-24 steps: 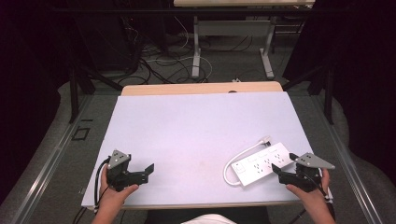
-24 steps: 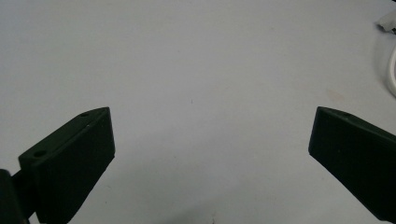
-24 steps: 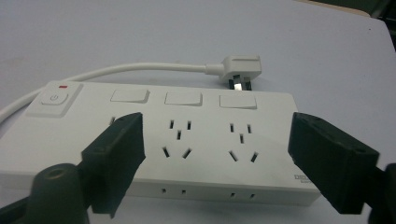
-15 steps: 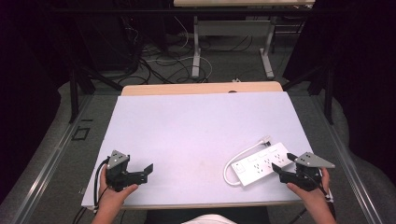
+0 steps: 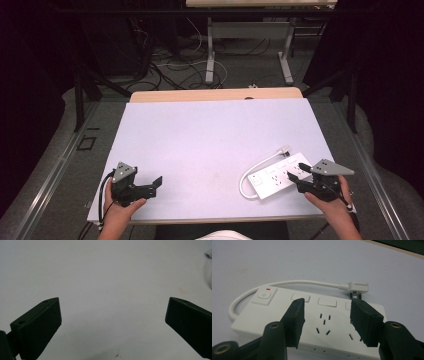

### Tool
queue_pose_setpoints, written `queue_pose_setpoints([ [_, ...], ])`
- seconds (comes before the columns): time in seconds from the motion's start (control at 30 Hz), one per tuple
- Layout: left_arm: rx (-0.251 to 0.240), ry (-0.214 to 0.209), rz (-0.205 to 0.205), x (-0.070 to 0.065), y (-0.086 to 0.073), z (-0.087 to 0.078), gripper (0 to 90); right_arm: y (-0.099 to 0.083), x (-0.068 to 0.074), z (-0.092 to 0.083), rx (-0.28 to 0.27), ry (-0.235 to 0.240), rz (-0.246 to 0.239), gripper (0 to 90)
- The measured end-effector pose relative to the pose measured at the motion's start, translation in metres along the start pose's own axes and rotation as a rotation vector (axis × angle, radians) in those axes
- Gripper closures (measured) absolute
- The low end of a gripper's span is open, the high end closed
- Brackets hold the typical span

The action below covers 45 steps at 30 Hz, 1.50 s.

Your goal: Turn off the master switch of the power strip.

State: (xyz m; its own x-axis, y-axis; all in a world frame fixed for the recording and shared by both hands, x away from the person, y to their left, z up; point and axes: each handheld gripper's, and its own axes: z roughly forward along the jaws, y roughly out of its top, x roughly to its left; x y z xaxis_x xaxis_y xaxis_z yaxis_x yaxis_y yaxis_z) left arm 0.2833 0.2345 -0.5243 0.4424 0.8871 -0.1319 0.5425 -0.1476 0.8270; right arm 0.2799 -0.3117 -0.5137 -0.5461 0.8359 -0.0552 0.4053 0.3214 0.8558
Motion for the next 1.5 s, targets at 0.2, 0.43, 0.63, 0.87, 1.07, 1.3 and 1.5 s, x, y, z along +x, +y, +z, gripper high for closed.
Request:
queue_pose_setpoints([
  [0.2,0.005,-0.003,0.003,-0.001,0.0,0.001,0.6,0.015,0.01,0.004,0.03,0.029,-0.036,44.7],
  [0.43,0.006,-0.003,0.003,-0.001,0.0,0.001,0.7,0.025,0.018,0.01,0.093,0.062,-0.017,45.4],
  [0.63,0.006,-0.003,0.006,-0.001,0.0,0.001,0.7,0.033,0.025,0.017,0.126,0.105,-0.008,47.9],
  [0.87,0.007,-0.001,0.005,-0.001,0.0,0.001,0.9,0.04,0.026,0.023,0.147,0.139,-0.025,55.0],
  [1.07,0.007,0.002,0.006,-0.001,0.0,0.001,1.1,0.044,0.03,0.026,0.169,0.14,-0.028,61.5],
  [1.3,0.006,0.004,0.006,-0.001,-0.001,0.001,1.6,0.048,0.035,0.032,0.184,0.142,-0.037,67.6],
  [1.5,0.009,0.004,0.005,-0.001,-0.001,0.001,1.8,0.051,0.038,0.037,0.211,0.163,-0.046,73.0],
])
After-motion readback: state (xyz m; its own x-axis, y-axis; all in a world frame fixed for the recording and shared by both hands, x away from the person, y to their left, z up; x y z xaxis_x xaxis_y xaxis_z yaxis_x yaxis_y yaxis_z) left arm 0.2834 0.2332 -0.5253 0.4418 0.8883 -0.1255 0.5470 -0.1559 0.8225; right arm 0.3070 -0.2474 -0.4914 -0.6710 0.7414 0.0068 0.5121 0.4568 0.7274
